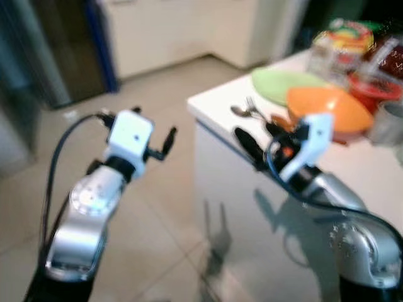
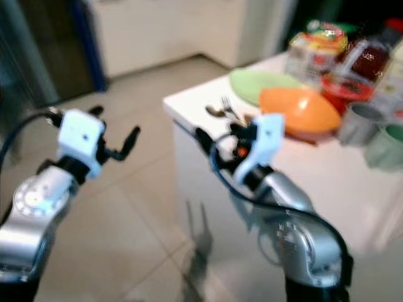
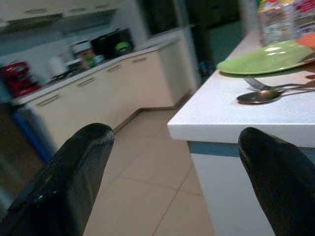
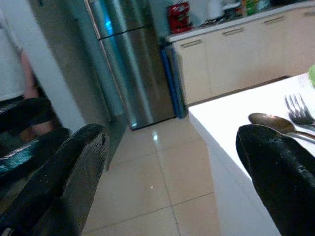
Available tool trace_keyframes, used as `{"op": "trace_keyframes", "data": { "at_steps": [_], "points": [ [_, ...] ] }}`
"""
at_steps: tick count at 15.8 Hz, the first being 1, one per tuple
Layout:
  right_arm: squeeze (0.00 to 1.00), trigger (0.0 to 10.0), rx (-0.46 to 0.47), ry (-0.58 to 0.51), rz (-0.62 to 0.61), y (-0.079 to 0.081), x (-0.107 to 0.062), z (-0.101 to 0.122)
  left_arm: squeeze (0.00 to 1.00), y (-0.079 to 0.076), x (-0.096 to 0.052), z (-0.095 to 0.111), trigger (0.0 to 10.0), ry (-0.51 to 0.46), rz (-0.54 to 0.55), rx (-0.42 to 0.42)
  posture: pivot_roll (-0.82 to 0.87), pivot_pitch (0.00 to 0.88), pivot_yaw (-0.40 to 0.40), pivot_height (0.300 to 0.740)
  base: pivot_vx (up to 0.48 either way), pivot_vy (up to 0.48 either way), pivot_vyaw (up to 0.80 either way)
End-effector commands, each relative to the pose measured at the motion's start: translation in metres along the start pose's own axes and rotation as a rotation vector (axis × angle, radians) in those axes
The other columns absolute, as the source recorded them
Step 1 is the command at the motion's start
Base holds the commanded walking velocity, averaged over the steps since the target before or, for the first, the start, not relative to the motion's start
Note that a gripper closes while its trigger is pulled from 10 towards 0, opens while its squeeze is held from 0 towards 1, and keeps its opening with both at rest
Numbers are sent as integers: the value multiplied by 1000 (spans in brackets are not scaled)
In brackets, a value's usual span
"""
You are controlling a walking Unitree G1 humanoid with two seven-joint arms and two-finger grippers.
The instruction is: Setting the table
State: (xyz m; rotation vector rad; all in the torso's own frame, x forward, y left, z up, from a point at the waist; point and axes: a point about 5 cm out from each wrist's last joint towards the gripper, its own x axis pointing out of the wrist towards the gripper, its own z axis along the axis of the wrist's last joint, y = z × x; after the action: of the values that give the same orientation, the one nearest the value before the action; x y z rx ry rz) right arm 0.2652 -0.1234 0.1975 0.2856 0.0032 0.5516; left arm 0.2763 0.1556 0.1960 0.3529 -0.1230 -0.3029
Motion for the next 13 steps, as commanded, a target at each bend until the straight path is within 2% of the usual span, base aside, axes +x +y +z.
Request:
{"op": "trace_keyframes", "data": {
  "at_steps": [1,3,6,7,10,12,13],
  "points": [
    [0,10000,-10,1,-40,-7,-4,3,0,-5,3,4,10000,-24,-28,-9,31,0,-12,740,0,469,-769],
    [0,10000,-17,4,-57,-9,-4,2,0,-3,4,5,10000,-21,0,8,32,0,-16,740,0,161,-338],
    [0,10000,-34,-1,-92,-13,-2,4,0,-4,4,3,10000,-16,17,5,32,0,-16,740,0,-480,0],
    [0,10000,-47,-10,-106,-16,-1,8,0,-6,4,3,10000,-18,40,-66,32,0,-16,740,0,0,0],
    [0,10000,-68,-25,-124,-24,2,15,0,-11,5,4,10000,-23,48,-43,32,0,-16,740,0,0,0],
    [0,10000,-97,-12,-108,-27,5,16,0,-13,5,5,10000,-43,45,-46,31,0,-43,740,0,0,0],
    [0,10000,-108,-7,-97,-26,7,16,0,-14,5,6,10000,-47,41,-42,31,0,-44,740,304,0,0]
  ]
}}
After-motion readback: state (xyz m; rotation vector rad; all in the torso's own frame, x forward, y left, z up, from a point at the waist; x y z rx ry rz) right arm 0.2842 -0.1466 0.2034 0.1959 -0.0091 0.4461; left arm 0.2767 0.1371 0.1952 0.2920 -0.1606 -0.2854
